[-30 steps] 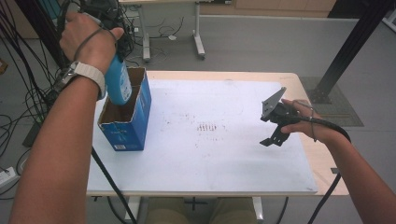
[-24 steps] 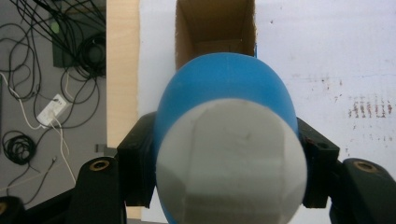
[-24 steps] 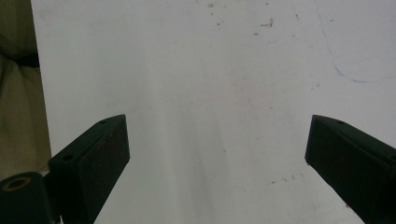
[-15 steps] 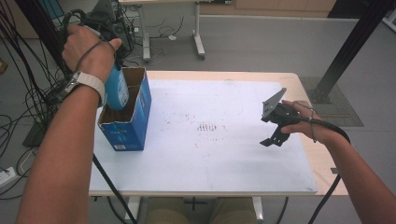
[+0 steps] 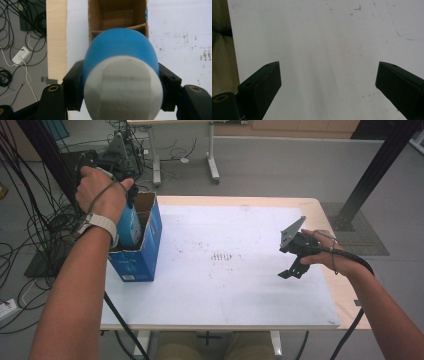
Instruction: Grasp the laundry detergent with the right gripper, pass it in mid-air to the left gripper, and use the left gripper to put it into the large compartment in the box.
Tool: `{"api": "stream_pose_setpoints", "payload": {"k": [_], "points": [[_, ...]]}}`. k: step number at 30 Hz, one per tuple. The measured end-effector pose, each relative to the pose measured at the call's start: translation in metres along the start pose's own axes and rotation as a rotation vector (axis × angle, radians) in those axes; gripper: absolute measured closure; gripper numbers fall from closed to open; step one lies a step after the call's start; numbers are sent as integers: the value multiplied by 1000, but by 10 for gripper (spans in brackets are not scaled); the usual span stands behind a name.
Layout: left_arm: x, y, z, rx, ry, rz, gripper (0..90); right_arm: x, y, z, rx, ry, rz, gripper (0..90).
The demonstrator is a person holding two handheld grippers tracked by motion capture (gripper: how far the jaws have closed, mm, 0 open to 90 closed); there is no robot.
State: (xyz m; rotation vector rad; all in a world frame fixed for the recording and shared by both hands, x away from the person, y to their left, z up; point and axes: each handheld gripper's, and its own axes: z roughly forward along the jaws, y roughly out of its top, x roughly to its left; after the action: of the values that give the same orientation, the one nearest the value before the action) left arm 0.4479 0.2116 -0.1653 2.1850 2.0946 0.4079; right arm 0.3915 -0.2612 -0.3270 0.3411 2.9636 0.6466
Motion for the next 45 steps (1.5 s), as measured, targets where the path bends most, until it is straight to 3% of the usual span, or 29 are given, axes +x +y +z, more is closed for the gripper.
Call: {"api": "stream_pose_setpoints", "payload": {"k": [27,45], "points": [[-4,-16,72,8,-6,2,375,2,-8,4,6,4,30,64],[-9,-20,94,18,11,27,375,2,-10,7,10,11,40,64]]}}
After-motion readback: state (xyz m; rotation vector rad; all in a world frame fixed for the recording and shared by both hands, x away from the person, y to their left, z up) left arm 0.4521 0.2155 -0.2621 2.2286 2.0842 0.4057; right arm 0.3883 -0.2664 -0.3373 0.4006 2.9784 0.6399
